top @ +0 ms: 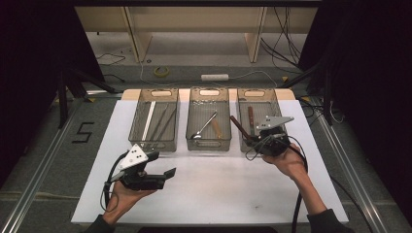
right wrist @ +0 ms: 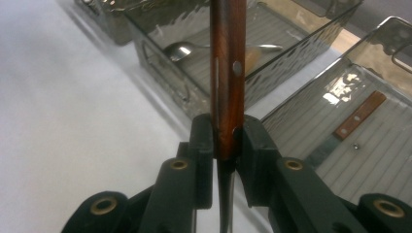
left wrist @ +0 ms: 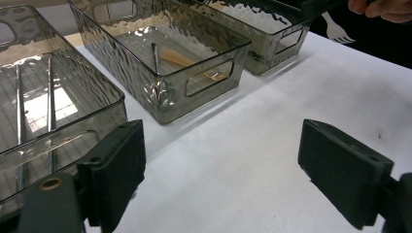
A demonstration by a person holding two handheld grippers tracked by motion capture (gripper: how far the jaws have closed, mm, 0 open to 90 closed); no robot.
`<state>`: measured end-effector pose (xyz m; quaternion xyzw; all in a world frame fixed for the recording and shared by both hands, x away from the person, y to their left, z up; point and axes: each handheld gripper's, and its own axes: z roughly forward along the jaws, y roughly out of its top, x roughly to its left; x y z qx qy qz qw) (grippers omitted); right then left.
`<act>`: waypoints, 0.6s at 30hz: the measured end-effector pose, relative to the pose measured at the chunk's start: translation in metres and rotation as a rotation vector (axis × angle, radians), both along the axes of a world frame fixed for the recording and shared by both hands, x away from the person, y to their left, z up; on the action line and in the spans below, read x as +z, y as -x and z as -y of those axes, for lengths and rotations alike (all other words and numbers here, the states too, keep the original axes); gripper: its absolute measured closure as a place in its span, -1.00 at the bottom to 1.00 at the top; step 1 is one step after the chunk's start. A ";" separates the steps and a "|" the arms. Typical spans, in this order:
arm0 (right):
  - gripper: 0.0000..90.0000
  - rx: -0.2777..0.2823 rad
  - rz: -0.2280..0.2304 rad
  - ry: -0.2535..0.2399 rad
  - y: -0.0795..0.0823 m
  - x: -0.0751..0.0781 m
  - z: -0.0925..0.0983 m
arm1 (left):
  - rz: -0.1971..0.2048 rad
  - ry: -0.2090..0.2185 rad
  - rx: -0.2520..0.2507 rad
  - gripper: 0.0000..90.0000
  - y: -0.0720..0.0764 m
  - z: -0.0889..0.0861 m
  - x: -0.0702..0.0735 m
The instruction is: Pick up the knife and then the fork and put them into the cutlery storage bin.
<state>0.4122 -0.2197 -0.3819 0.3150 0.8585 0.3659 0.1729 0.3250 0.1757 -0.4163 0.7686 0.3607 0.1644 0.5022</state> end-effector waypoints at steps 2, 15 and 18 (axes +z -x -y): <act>0.74 -0.016 -0.004 -0.004 -0.007 0.002 0.002 | 0.001 0.002 0.003 -0.62 0.001 -0.001 0.000; 0.74 -0.133 -0.007 -0.058 -0.051 0.021 0.010 | 0.028 0.018 0.030 -0.64 0.007 -0.008 -0.001; 0.74 -0.157 -0.008 -0.065 -0.062 0.024 0.012 | 0.025 0.018 0.036 -0.64 0.007 -0.010 -0.002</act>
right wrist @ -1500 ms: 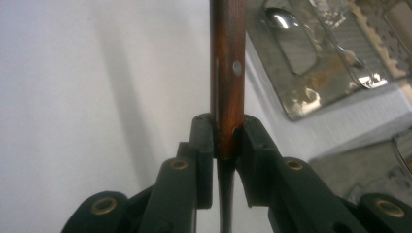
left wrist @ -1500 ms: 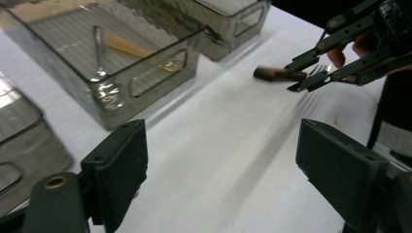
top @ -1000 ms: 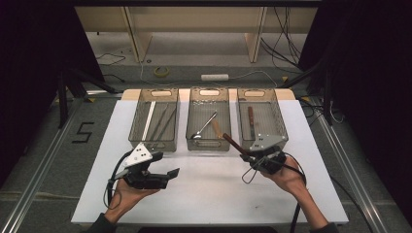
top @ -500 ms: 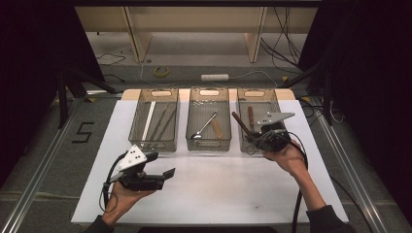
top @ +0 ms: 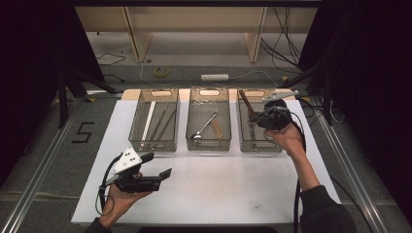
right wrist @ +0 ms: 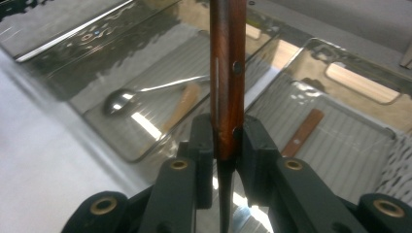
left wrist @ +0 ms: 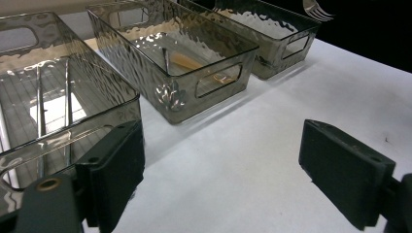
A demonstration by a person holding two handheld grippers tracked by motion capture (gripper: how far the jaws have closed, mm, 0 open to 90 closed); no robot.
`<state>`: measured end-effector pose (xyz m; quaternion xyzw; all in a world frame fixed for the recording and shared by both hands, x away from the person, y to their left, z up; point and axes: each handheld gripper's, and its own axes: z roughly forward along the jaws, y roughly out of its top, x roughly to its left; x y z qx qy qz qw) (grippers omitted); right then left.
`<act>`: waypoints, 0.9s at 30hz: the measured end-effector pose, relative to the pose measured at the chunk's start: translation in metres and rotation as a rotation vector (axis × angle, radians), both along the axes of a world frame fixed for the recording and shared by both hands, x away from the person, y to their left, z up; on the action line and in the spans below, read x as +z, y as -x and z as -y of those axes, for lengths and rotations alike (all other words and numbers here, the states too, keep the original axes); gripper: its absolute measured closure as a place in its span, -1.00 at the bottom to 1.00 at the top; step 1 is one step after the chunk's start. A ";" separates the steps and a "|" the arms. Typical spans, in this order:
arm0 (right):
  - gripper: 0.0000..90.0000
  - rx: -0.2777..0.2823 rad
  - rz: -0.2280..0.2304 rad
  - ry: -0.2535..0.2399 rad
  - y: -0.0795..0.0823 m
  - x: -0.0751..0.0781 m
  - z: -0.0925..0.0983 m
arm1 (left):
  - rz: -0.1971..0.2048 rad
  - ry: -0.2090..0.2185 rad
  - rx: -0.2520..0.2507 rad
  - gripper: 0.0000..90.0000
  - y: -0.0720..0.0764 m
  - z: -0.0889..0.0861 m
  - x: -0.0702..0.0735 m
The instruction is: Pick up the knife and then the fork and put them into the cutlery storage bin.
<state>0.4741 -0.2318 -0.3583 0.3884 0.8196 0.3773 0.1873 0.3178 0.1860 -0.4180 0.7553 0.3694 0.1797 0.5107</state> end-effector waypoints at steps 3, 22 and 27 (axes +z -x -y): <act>0.74 -0.029 -0.008 -0.012 -0.010 0.001 0.002 | 0.002 0.004 0.007 -0.64 0.001 -0.002 0.000; 0.74 -0.142 -0.037 -0.022 -0.044 -0.006 0.010 | 0.008 0.004 0.007 -0.64 0.002 -0.003 0.000; 0.74 -0.158 -0.046 -0.026 -0.049 -0.011 0.012 | 0.008 0.006 0.008 -0.64 0.002 -0.003 0.000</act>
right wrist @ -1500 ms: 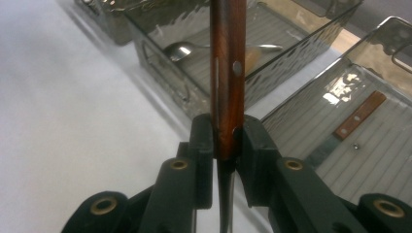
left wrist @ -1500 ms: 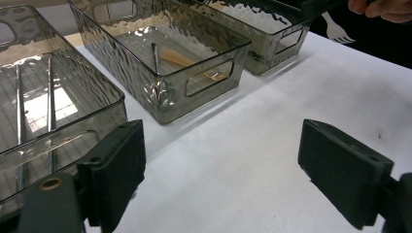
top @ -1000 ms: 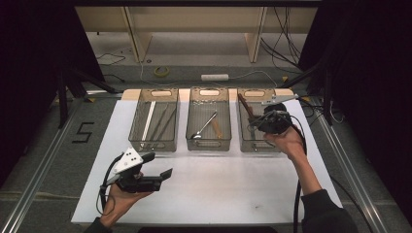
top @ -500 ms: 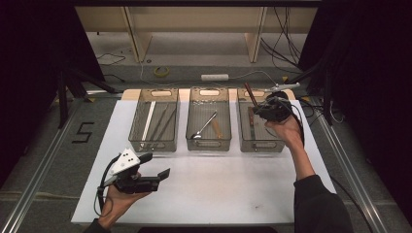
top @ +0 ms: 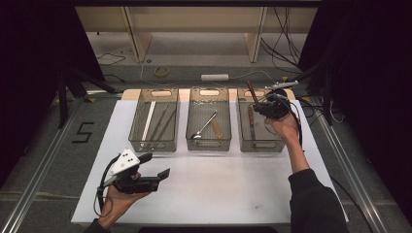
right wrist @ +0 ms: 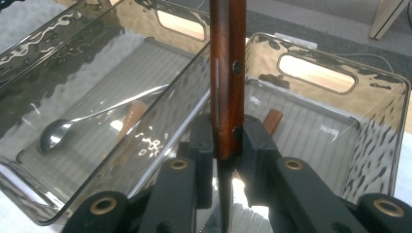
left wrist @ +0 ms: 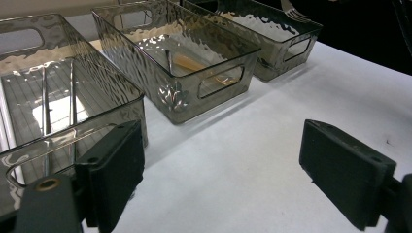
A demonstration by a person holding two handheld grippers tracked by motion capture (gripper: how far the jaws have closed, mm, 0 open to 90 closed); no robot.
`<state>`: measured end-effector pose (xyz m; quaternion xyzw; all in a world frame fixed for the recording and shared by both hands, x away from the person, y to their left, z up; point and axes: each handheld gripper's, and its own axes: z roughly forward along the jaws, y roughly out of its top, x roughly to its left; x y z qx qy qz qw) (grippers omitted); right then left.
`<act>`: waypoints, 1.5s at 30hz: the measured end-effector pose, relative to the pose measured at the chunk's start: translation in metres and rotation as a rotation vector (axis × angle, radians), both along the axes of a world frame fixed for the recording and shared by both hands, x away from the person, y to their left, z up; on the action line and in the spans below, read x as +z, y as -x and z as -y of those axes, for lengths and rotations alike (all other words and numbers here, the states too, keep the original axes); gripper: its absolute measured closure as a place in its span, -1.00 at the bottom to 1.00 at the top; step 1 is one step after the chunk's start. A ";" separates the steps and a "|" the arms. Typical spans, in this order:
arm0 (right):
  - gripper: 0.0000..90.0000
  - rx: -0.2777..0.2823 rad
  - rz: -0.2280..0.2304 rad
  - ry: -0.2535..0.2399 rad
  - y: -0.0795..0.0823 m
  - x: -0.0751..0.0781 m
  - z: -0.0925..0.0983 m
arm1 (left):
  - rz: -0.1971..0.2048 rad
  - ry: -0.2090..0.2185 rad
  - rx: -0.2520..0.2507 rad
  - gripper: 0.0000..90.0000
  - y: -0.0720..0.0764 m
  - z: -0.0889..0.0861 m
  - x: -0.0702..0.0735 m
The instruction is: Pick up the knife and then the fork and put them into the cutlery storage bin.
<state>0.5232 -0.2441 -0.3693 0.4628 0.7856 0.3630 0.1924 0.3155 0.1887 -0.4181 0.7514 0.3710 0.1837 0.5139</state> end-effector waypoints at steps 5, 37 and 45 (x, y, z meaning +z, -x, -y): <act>0.74 -0.022 -0.013 -0.005 -0.005 -0.006 0.002 | 0.000 0.001 0.001 -0.64 0.000 0.000 0.000; 0.73 -0.092 -0.077 0.021 -0.014 -0.043 0.004 | -0.004 -0.009 -0.008 -0.65 0.000 0.003 -0.001; 0.73 -0.092 -0.095 0.035 -0.015 -0.048 -0.002 | -0.004 -0.011 -0.011 -0.65 0.001 0.003 -0.001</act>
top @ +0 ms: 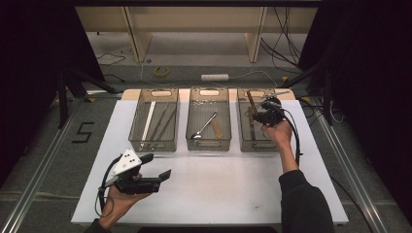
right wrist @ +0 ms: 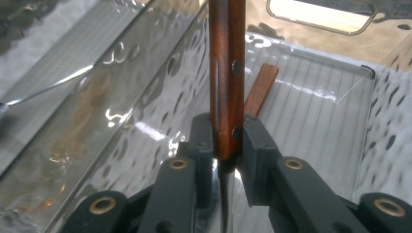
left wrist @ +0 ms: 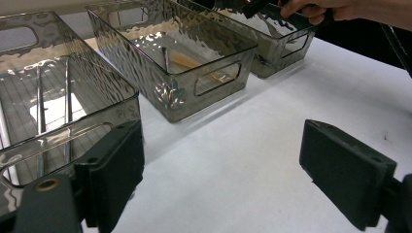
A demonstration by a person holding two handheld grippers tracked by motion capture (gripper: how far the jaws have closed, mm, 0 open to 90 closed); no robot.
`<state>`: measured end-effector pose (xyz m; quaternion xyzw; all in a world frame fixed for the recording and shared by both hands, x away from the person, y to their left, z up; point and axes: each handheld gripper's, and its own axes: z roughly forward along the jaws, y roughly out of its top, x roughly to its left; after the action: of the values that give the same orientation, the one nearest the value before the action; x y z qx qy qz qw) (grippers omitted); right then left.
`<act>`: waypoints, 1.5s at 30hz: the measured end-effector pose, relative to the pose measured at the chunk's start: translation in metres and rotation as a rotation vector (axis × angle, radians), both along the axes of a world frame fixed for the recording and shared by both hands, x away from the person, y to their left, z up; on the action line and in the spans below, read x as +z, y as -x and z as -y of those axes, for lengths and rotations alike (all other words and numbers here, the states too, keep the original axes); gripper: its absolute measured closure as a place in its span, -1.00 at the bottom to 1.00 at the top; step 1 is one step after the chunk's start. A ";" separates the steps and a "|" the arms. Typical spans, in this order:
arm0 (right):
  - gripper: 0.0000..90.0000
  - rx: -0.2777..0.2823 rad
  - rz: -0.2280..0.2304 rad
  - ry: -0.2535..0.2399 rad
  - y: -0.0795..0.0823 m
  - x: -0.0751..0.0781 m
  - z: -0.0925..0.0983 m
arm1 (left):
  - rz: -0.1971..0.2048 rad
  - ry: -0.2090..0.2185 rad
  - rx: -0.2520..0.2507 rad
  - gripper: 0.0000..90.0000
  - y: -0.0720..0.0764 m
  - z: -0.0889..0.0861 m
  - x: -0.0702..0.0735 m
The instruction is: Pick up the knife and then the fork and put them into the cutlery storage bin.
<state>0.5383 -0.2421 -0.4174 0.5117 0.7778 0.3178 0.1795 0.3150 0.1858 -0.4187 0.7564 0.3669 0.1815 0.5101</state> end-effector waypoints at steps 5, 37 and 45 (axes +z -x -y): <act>0.73 -0.004 -0.014 0.006 -0.001 -0.003 -0.002 | 0.000 0.002 0.000 -0.65 0.000 0.000 0.000; 0.41 -0.016 -0.046 -0.037 0.003 0.005 0.001 | -0.002 0.000 0.004 -0.65 0.000 0.000 0.000; 0.19 0.041 -0.011 -0.107 0.015 0.015 0.000 | -0.003 0.005 0.006 -0.65 0.000 -0.001 0.001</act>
<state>0.5232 -0.2423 -0.4023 0.5065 0.7709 0.3596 0.1411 0.3151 0.1865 -0.4181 0.7543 0.3703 0.1812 0.5110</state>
